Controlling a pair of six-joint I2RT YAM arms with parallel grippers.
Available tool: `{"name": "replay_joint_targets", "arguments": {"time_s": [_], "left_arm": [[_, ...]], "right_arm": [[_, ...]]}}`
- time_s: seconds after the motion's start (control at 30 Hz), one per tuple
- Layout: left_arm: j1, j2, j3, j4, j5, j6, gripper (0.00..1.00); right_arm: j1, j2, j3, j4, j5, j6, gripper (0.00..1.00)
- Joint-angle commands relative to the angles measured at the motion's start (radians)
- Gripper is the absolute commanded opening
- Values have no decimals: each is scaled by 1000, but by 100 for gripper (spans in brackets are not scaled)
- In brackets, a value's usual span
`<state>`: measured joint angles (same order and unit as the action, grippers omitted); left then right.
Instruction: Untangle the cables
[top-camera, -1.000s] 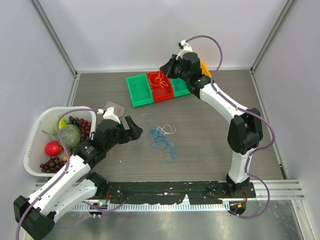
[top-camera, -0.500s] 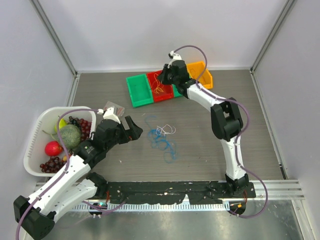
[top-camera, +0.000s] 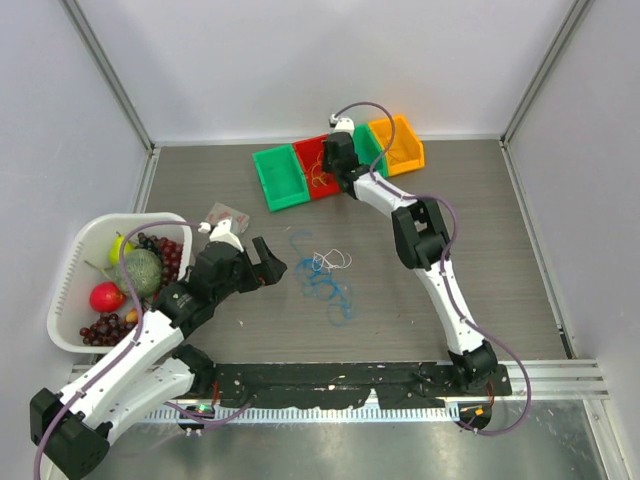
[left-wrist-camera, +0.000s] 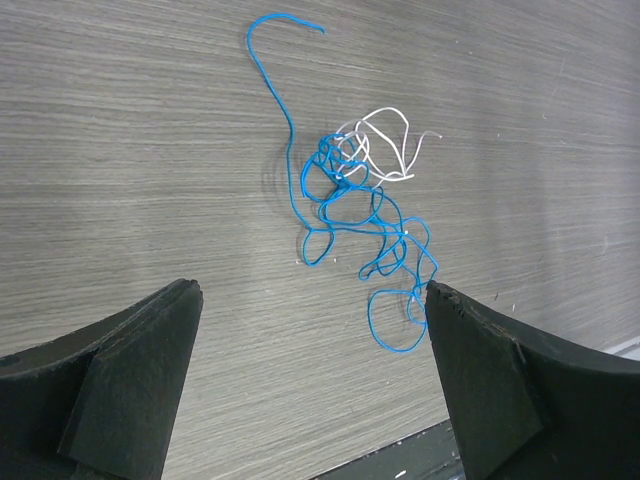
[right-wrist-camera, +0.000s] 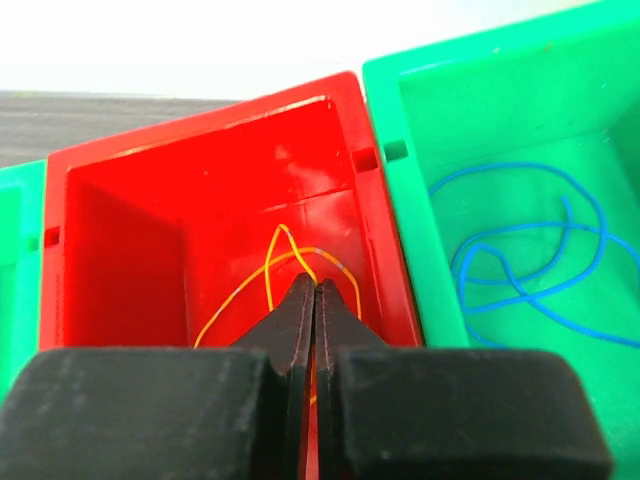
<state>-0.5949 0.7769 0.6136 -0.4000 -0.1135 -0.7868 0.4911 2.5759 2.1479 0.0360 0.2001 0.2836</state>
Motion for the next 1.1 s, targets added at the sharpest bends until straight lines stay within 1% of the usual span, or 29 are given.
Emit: {"name": "replay_joint_targets", "arguments": {"time_s": [0.0, 0.1, 0.23, 0.37, 0.47, 0.5, 0.53, 0.57, 0.67, 0.73, 0.83, 0.97, 1.07], "left_arm": [[1, 2, -11, 67, 15, -15, 98], [3, 7, -14, 72, 20, -20, 97], [1, 15, -18, 82, 29, -28, 97], [1, 13, -17, 81, 41, -34, 97], [3, 2, -20, 72, 40, -35, 97], [3, -2, -18, 69, 38, -35, 97], [1, -7, -17, 64, 37, -37, 97], [3, -10, -17, 61, 37, -38, 97], [3, -22, -15, 55, 41, -49, 96], [1, -28, -14, 53, 51, -58, 96], [1, -45, -11, 46, 67, -72, 96], [3, -50, 3, 1, 84, -72, 97], [3, -22, 32, -40, 92, -55, 98]], "right_arm": [[30, 56, 131, 39, 206, -63, 7], [56, 58, 113, 89, 277, -121, 8], [98, 110, 158, 129, 350, -253, 8], [109, 176, 250, 90, 355, -317, 11], [118, 176, 242, 52, 325, -343, 23], [124, 149, 233, 30, 323, -342, 26], [124, 130, 204, 22, 293, -325, 32], [125, 97, 195, -10, 276, -311, 36], [127, 43, 193, -120, 239, -285, 37], [127, 20, 222, -198, 219, -250, 40], [130, -43, 213, -249, 214, -233, 55], [130, -120, 222, -323, 219, -236, 63], [129, -181, 222, -395, 203, -228, 65]]}}
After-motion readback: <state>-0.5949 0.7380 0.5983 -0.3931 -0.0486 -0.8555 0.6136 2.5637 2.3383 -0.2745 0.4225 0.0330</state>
